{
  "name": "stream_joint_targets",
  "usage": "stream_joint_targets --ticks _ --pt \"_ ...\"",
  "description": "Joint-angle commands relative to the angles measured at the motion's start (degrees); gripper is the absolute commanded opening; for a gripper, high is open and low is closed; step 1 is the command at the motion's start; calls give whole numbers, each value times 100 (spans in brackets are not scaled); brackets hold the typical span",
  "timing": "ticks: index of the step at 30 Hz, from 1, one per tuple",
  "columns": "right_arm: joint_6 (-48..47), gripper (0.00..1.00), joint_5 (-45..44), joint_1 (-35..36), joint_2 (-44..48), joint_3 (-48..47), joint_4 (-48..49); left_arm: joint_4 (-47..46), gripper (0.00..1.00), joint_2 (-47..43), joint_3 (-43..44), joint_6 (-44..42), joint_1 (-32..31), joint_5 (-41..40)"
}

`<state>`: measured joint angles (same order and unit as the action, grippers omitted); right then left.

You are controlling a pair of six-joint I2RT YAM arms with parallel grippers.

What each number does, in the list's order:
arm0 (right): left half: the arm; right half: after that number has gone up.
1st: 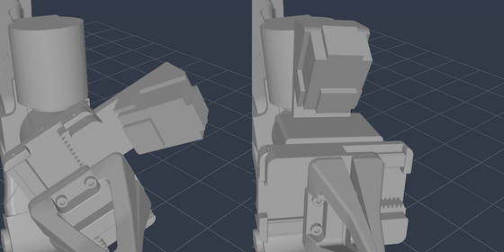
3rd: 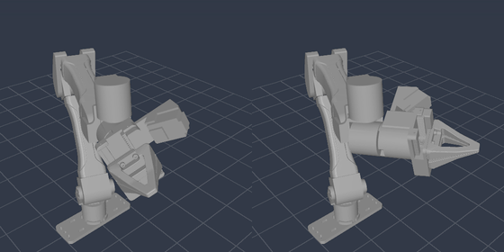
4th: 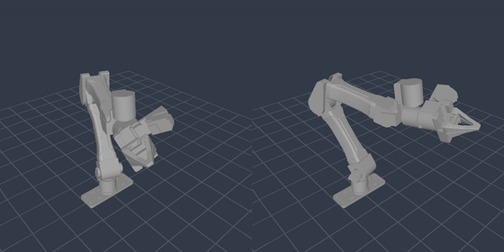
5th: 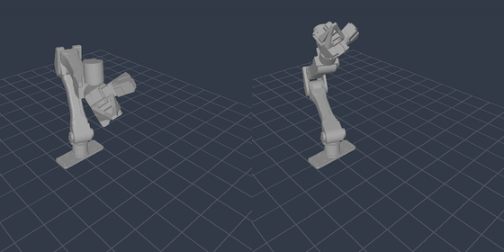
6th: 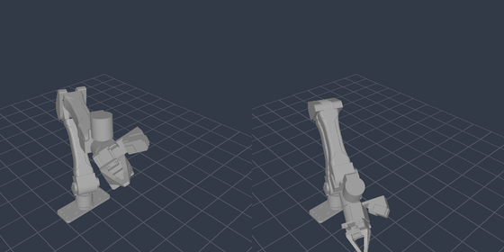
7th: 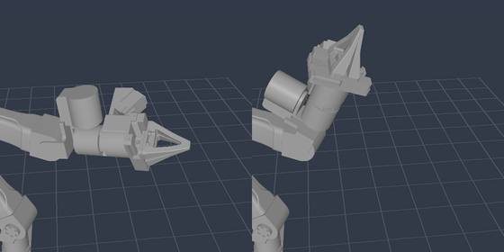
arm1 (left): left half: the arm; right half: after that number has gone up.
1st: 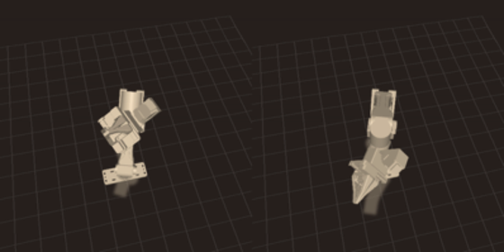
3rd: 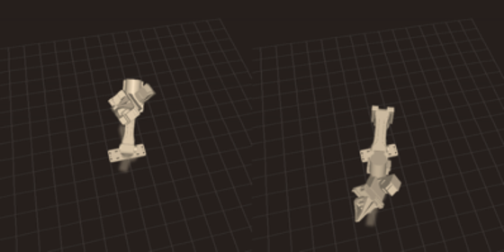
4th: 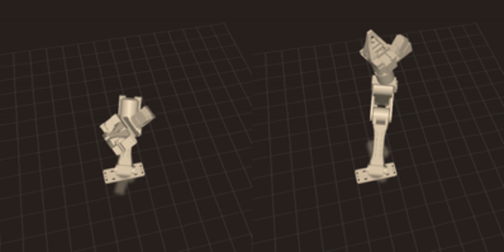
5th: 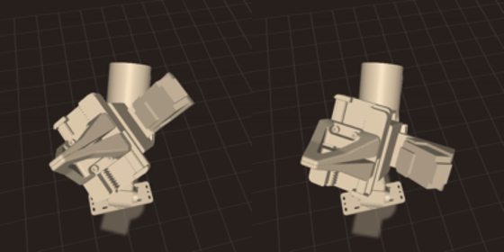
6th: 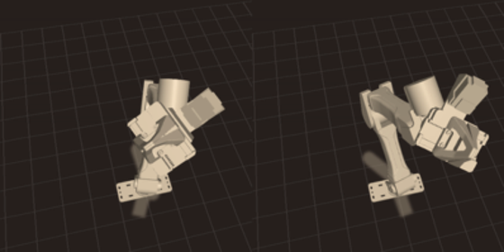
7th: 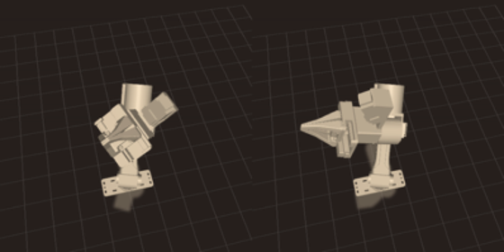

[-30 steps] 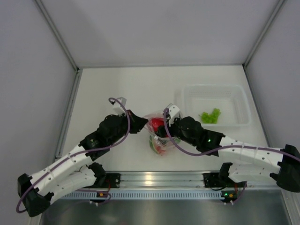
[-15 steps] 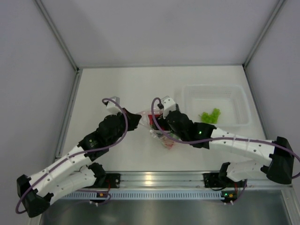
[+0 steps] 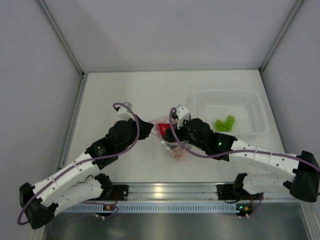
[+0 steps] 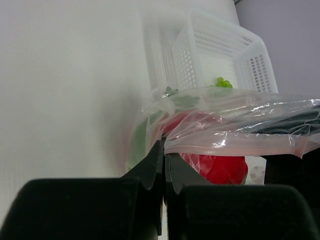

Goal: Open the zip-top bag and remove the fake food
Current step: Pick up the fake fruit from the zipper food storage bag.

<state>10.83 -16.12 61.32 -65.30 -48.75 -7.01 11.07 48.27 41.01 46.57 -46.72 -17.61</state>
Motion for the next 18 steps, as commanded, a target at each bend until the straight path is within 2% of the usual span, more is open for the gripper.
stream_joint_targets --ticks 1,2,5,8,12,15,18 --pt "-906 0 1889 -32 659 -135 604 1125 0 59 64 -640 436 -1957" --pt "-951 0 2224 -32 711 -13 656 1134 0 164 108 -675 444 -2018" --pt "-942 0 2489 -32 1071 399 1252 1362 0 515 301 -614 523 -2186" --pt "-1030 0 2597 -24 1291 489 1150 1407 0 770 328 -509 699 -2177" --pt "-1329 0 1649 -24 1362 279 509 1389 0 798 214 -421 796 -2098" --pt "-1259 0 560 -23 1432 156 236 1389 0 745 126 -385 805 -2089" --pt "-1128 0 -337 -24 1712 243 462 1380 0 798 30 -376 831 -2028"
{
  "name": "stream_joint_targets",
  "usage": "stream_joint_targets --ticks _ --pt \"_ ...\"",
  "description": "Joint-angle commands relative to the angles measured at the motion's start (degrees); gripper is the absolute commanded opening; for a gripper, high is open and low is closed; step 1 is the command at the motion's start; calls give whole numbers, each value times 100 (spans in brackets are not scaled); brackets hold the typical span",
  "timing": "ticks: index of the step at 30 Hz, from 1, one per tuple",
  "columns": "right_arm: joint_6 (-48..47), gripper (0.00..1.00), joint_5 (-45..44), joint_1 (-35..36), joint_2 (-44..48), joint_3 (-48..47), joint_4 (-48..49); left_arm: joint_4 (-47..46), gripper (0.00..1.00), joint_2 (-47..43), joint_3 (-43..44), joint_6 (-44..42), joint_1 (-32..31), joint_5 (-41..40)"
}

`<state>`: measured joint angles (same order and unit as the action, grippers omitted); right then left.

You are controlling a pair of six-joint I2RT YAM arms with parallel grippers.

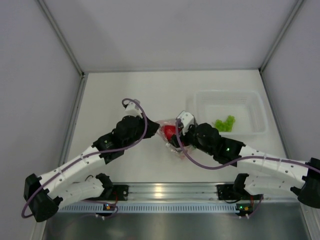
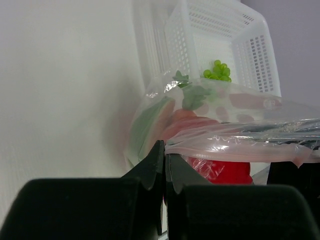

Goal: Open the zip-top bag and remove the fake food
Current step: Pick up the fake fruit from the zipper food storage bag.

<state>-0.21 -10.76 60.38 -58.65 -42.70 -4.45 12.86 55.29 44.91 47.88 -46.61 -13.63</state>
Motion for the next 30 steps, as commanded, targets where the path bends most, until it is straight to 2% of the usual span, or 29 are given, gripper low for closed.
stream_joint_targets --ticks 1,5,8,14,18,21,26,27,30 --pt "194 0 -1092 62 1171 -327 251 1218 0 148 -386 -507 820 -2408" --pt "837 0 -2417 -17 1067 -634 -47 1192 0 149 -579 -315 820 -2215" --pt "1188 0 -3007 -105 953 -810 -134 1210 0 9 -720 -253 820 -2056" --pt "1568 0 -3512 -588 118 -1636 -926 1201 0 -492 -1045 -165 811 -1775" --pt "1849 0 -3135 -1071 -260 -1768 -1006 1210 0 -773 -1142 -173 811 -1722" --pt "1832 0 -2564 -1090 -296 -1689 -866 1219 0 -704 -1159 -226 811 -1880" --pt "1348 0 -448 -1081 -42 -1338 -469 1219 0 -222 -801 -279 811 -2380" --pt "1339 0 -444 -1072 46 -1338 -469 1219 0 -124 -738 -279 811 -2442" --pt "1217 0 335 -1020 423 -952 -154 1210 0 288 -466 -261 811 -2531"
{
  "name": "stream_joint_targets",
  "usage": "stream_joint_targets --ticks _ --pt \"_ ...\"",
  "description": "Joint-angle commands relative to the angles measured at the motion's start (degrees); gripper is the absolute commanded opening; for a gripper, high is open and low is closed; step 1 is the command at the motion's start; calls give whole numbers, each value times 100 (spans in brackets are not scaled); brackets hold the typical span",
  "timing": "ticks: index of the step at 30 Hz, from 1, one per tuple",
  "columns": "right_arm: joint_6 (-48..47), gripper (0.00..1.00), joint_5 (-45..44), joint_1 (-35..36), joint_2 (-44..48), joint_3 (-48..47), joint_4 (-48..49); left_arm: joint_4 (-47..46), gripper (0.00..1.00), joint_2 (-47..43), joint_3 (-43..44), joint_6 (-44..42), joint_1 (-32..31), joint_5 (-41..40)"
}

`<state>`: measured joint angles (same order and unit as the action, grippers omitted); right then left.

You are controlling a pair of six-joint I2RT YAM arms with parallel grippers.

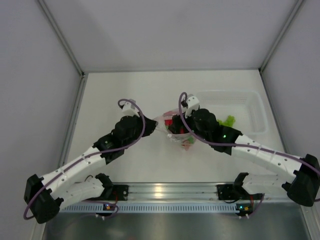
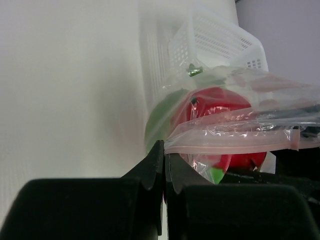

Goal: Open the zip-top bag and remove the fake food
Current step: Pick up the fake fruit from the zipper food storage bag.

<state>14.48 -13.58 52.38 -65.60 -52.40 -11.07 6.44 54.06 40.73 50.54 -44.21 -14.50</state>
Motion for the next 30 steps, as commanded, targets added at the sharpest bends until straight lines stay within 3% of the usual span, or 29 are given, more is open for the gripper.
stream_joint_targets --ticks 1,6,10,15,20,25,30 --pt "-514 0 1073 -193 1155 37 544 1852 0 490 13 -485 571 -2400" --pt "-1350 0 954 429 726 -252 -210 1826 0 553 251 -440 571 -2206" --pt "-1772 0 603 966 584 -244 -150 1817 0 474 400 -606 562 -2014" --pt "-1748 0 -608 1749 -283 -1023 -587 1800 0 307 673 -704 168 -2047" --pt "-623 0 -2164 1767 -997 -1527 -475 1800 0 131 700 -353 -1009 -2698" --pt "-53 0 -3366 1574 -1525 -2001 -517 1800 0 -10 454 34 -1538 -2936" --pt "678 0 -3327 845 -1886 -2144 -643 1817 0 -308 269 166 -1723 -2979"
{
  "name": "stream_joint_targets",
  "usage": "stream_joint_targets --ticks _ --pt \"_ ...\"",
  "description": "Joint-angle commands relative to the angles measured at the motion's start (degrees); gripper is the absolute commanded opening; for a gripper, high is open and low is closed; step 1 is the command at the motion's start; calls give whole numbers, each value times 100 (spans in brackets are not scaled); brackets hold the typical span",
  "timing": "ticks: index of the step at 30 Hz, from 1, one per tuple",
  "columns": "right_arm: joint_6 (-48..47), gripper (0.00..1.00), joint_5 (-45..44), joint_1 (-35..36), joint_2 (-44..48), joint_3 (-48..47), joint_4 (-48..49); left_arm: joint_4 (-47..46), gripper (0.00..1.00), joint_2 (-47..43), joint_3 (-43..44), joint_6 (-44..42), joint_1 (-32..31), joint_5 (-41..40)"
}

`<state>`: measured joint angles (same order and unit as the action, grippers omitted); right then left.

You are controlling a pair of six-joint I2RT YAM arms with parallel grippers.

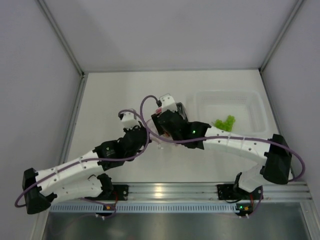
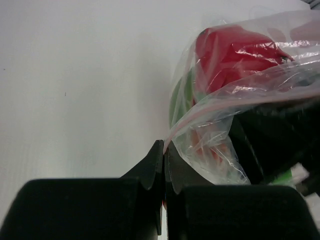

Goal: Open the zip-top bag and remove the fake food
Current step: Pick up the fake fruit from the zipper food storage bag.

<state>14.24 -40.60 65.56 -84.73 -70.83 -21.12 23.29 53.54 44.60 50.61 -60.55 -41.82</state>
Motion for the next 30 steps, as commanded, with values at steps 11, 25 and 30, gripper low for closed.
stream_joint_targets --ticks 11,25,30 --pt "1994 0 -1108 -703 -79 -405 408 -227 0 -301 -469 370 -254 -54" --pt "4490 0 -1557 -772 -413 -942 -893 -404 0 824 -618 1389 -1634 -1548" --pt "4456 0 -1459 -843 -457 -968 -788 -650 0 1045 -716 1618 -1767 -1575"
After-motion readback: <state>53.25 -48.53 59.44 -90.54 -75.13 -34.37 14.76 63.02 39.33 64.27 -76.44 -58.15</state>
